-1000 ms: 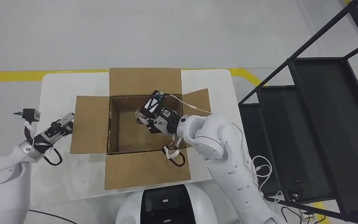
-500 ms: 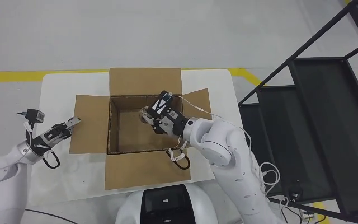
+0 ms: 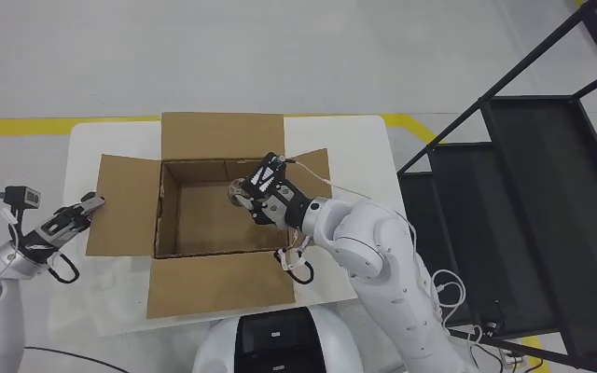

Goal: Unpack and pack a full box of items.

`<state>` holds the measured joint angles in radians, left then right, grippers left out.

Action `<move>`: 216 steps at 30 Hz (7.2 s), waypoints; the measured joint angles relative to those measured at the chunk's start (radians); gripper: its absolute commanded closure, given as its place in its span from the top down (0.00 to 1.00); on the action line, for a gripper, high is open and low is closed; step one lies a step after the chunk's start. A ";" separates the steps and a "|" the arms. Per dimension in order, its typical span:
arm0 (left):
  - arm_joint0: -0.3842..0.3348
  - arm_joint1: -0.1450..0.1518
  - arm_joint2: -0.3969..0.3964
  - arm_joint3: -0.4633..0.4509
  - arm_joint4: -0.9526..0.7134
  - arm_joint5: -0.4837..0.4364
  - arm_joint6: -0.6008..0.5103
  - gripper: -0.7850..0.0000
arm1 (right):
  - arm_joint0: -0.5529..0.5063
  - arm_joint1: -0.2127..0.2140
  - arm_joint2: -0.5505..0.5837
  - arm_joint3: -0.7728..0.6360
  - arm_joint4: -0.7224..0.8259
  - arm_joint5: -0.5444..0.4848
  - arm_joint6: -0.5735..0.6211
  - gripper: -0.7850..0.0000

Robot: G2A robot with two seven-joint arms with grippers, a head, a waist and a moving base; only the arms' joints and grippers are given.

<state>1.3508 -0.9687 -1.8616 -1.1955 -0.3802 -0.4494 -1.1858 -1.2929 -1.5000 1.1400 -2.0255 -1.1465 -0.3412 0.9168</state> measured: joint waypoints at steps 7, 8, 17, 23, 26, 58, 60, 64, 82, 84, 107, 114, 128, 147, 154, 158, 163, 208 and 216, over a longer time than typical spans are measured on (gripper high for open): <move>0.030 0.007 -0.034 -0.001 -0.023 0.018 0.057 0.21 | 0.004 0.009 -0.006 0.006 0.009 0.008 -0.013 0.00; 0.033 0.007 -0.033 -0.003 -0.027 0.023 0.062 0.99 | 0.003 0.010 -0.007 0.006 0.009 0.010 -0.015 0.00; 0.032 0.008 -0.031 -0.006 -0.047 0.037 0.126 1.00 | -0.011 0.021 -0.018 0.010 0.015 0.025 -0.037 0.00; 0.019 -0.001 -0.060 0.006 -0.066 0.025 0.380 1.00 | 0.004 0.024 -0.049 0.045 0.020 0.035 -0.068 0.00; 0.023 -0.005 -0.070 -0.004 -0.092 0.015 0.446 1.00 | 0.020 0.024 -0.063 0.061 0.025 0.039 -0.079 0.00; 0.023 -0.004 -0.070 -0.004 -0.091 0.015 0.444 1.00 | 0.037 0.026 -0.071 0.078 0.034 0.039 -0.090 0.00; 0.023 -0.004 -0.070 -0.004 -0.091 0.015 0.444 1.00 | 0.037 0.026 -0.071 0.078 0.034 0.039 -0.090 0.00; 0.023 -0.004 -0.070 -0.004 -0.091 0.015 0.444 1.00 | 0.030 0.027 -0.066 0.074 0.030 0.041 -0.100 0.00; 0.023 -0.004 -0.070 -0.004 -0.091 0.015 0.444 1.00 | -0.427 0.109 0.529 -0.305 0.242 -0.022 -0.008 0.00; 0.023 -0.004 -0.070 -0.004 -0.091 0.015 0.444 1.00 | -0.481 0.116 0.582 -0.304 0.250 -0.050 0.012 0.00; 0.023 -0.004 -0.070 -0.004 -0.091 0.015 0.444 1.00 | -0.562 0.135 0.359 0.109 -0.344 0.110 -0.165 0.00; 0.023 -0.004 -0.070 -0.004 -0.091 0.015 0.444 1.00 | -0.489 0.132 0.294 0.255 -0.426 0.185 -0.262 0.00; 0.023 -0.004 -0.070 -0.004 -0.091 0.015 0.444 1.00 | -0.471 0.138 0.283 0.307 -0.429 0.209 -0.305 1.00; 0.023 -0.004 -0.070 -0.004 -0.091 0.015 0.444 1.00 | -0.699 0.184 0.570 0.103 -0.038 -0.139 -0.363 1.00; 0.023 -0.004 -0.070 -0.004 -0.091 0.015 0.444 1.00 | -0.573 0.185 0.465 0.220 -0.074 -0.113 -0.326 1.00; 0.023 -0.004 -0.070 -0.004 -0.091 0.015 0.444 1.00 | -0.502 0.184 0.420 0.303 -0.082 -0.072 -0.311 0.98; 0.023 -0.004 -0.070 -0.004 -0.091 0.015 0.444 1.00 | -0.452 0.185 0.397 0.367 -0.070 -0.031 -0.294 0.70; 0.023 -0.004 -0.070 -0.004 -0.091 0.015 0.444 1.00 | -0.552 0.223 0.434 0.159 -0.028 0.068 -0.240 0.00; 0.023 -0.004 -0.070 -0.004 -0.091 0.015 0.444 1.00 | -0.572 0.231 0.452 0.129 0.024 0.045 -0.237 0.00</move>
<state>1.3738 -0.9732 -1.9317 -1.1999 -0.4713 -0.4345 -0.7422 -1.8651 -1.2695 1.5923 -1.8963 -1.1223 -0.2965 0.6801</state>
